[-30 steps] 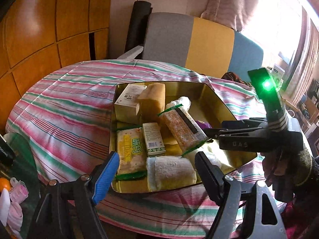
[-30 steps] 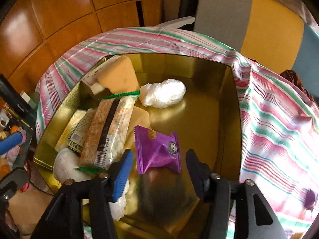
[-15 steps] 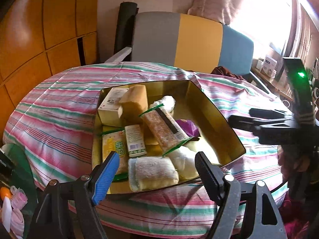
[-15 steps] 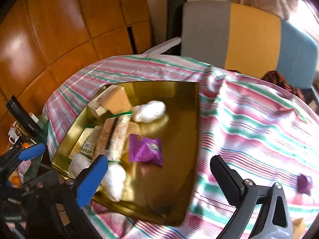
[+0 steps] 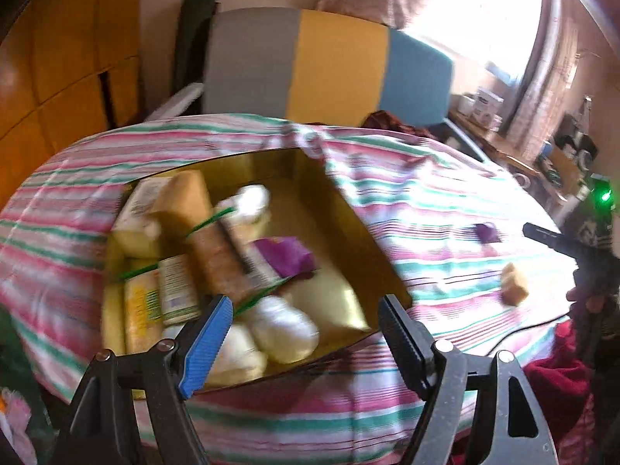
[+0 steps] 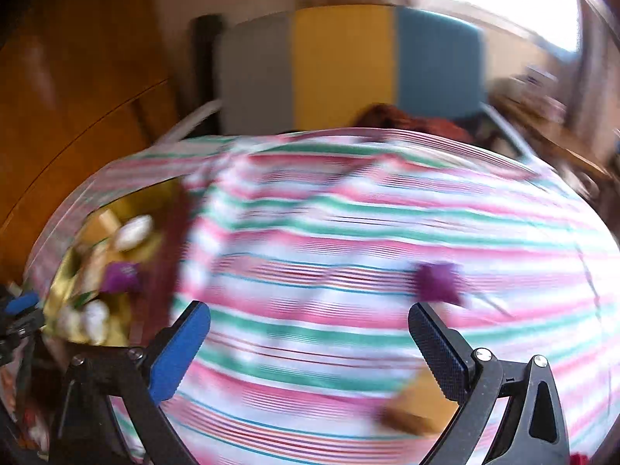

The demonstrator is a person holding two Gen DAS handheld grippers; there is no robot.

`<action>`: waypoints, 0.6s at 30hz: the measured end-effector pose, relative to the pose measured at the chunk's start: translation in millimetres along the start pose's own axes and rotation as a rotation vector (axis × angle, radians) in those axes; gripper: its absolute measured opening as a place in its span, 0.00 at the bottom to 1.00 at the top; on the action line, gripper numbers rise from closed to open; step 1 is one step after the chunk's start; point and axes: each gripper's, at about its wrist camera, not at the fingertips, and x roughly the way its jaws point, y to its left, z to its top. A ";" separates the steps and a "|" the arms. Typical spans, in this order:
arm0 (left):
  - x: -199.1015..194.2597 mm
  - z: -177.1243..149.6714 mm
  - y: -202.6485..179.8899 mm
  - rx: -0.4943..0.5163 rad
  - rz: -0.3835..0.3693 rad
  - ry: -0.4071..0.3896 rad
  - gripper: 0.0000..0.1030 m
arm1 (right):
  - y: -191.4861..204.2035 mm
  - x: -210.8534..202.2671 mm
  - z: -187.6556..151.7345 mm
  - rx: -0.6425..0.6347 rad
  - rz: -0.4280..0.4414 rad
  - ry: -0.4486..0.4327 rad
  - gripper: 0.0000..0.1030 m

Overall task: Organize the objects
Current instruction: 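Grasp the yellow sponge with the left tool while the right tool grasps the other purple packet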

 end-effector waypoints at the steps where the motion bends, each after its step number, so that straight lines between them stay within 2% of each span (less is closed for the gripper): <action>1: 2.2 2.8 -6.6 0.013 -0.017 0.003 0.76 | -17.0 -2.6 -2.3 0.040 -0.031 -0.006 1.00; 5: 22.3 13.6 -45.6 0.102 -0.084 0.054 0.75 | -90.0 -12.2 -15.8 0.266 -0.133 -0.043 1.00; 8: 44.0 18.2 -79.2 0.175 -0.179 0.108 0.72 | -132.9 -19.1 -25.6 0.472 -0.127 -0.085 1.00; 10: 61.1 21.8 -103.4 0.223 -0.234 0.140 0.72 | -147.9 -26.6 -29.0 0.559 -0.118 -0.130 1.00; 15: 107.1 32.8 -167.5 0.328 -0.329 0.212 0.72 | -156.0 -35.6 -29.7 0.616 -0.065 -0.180 1.00; 18: 133.6 37.8 -209.8 0.372 -0.394 0.265 0.72 | -154.9 -38.3 -28.2 0.610 -0.065 -0.193 1.00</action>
